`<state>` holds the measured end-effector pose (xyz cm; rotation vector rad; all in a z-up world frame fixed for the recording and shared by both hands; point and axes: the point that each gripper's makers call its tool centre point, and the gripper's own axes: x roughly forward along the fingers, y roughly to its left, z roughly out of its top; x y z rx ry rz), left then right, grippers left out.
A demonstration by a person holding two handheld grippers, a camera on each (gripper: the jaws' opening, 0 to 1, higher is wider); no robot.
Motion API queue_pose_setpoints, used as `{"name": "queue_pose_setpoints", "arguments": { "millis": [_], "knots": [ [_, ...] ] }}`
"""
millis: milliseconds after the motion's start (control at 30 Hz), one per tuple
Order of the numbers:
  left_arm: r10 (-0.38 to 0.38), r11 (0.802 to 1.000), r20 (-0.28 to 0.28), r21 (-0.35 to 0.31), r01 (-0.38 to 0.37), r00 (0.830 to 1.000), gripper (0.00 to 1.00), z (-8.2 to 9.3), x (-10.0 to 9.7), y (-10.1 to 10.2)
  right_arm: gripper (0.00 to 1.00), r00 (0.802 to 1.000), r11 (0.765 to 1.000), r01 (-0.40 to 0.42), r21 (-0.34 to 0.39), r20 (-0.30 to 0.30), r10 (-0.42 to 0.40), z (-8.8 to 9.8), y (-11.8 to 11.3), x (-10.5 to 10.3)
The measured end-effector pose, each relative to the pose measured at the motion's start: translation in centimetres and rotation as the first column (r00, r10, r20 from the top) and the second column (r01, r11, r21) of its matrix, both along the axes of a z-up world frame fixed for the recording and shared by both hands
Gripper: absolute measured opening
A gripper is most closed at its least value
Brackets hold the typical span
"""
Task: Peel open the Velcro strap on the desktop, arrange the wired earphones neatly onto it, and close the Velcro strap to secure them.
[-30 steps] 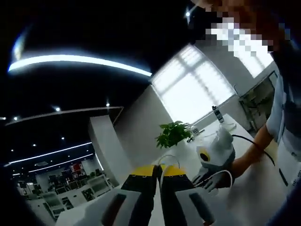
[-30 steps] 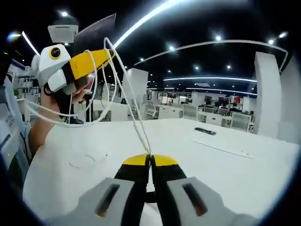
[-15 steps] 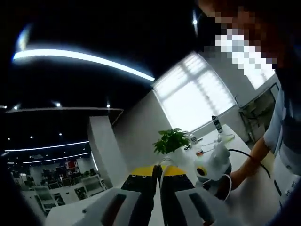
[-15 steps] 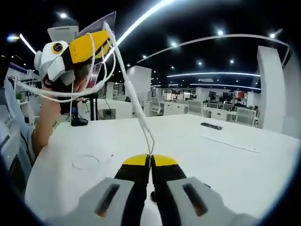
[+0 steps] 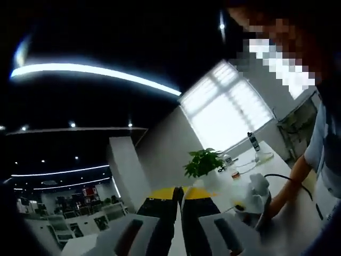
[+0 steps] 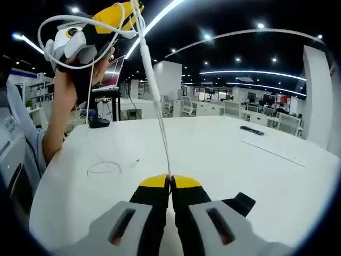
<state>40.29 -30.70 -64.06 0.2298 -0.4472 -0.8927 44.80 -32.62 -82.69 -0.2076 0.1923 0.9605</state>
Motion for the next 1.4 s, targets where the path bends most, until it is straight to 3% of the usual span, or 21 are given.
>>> {"name": "queue_pose_setpoints", "arguments": {
  "millis": [133, 367, 567, 733, 867, 1033, 1133, 1200, 1267, 1333, 1400],
  "knots": [
    [0.063, 0.998, 0.005, -0.003, -0.063, 0.998, 0.06, 0.4, 0.9, 1.6, 0.04, 0.998, 1.0, -0.017, 0.024, -0.06, 0.018, -0.2, -0.2, -0.2],
    [0.152, 0.988, 0.005, 0.019, -0.152, 0.988, 0.06, 0.7, 2.2, 3.6, 0.04, 0.994, 0.995, -0.097, -0.021, -0.048, 0.096, -0.2, 0.1, -1.6],
    [0.187, 0.982, 0.009, 0.041, -0.187, 0.982, 0.06, 1.3, 2.7, 4.3, 0.04, 0.979, 0.982, -0.183, -0.051, -0.1, 0.177, -1.0, 0.9, -3.2],
    [0.191, 0.981, 0.019, 0.032, -0.192, 0.981, 0.06, 2.3, 2.4, 4.5, 0.04, 0.961, 0.978, -0.206, 0.021, -0.184, 0.206, -0.7, 1.1, -3.6],
    [0.201, 0.978, 0.028, 0.042, -0.202, 0.979, 0.06, 2.8, 2.3, 4.6, 0.04, 0.931, 0.968, -0.243, 0.06, -0.266, 0.25, -0.6, 1.3, -4.7],
    [0.225, 0.973, 0.032, 0.051, -0.226, 0.974, 0.06, 3.1, 2.4, 5.2, 0.04, 0.916, 0.956, -0.279, 0.089, -0.275, 0.293, -0.2, 1.4, -5.6],
    [0.248, 0.968, 0.043, 0.031, -0.25, 0.968, 0.06, 3.9, 2.4, 6.1, 0.04, 0.882, 0.921, -0.33, 0.205, -0.28, 0.379, 1.4, 2.1, -7.0],
    [0.271, 0.961, 0.051, 0.034, -0.273, 0.961, 0.06, 4.2, 2.3, 6.7, 0.04, 0.87, 0.914, -0.326, 0.242, -0.302, 0.391, 1.6, 2.1, -7.2],
    [0.303, 0.949, 0.057, 0.077, -0.307, 0.951, 0.06, 3.6, 2.7, 7.3, 0.04, 0.878, 0.921, -0.314, 0.229, -0.3, 0.374, 1.4, 1.7, -6.9],
    [0.32, 0.941, 0.027, 0.111, -0.321, 0.947, 0.06, 2.2, 3.1, 7.8, 0.04, 0.901, 0.942, -0.29, 0.168, -0.284, 0.328, 0.6, 1.0, -6.1],
    [0.327, 0.936, 0.015, 0.13, -0.327, 0.945, 0.06, 0.8, 3.4, 8.5, 0.04, 0.9, 0.944, -0.285, 0.167, -0.292, 0.323, 0.3, 0.5, -6.0]
  ]
}}
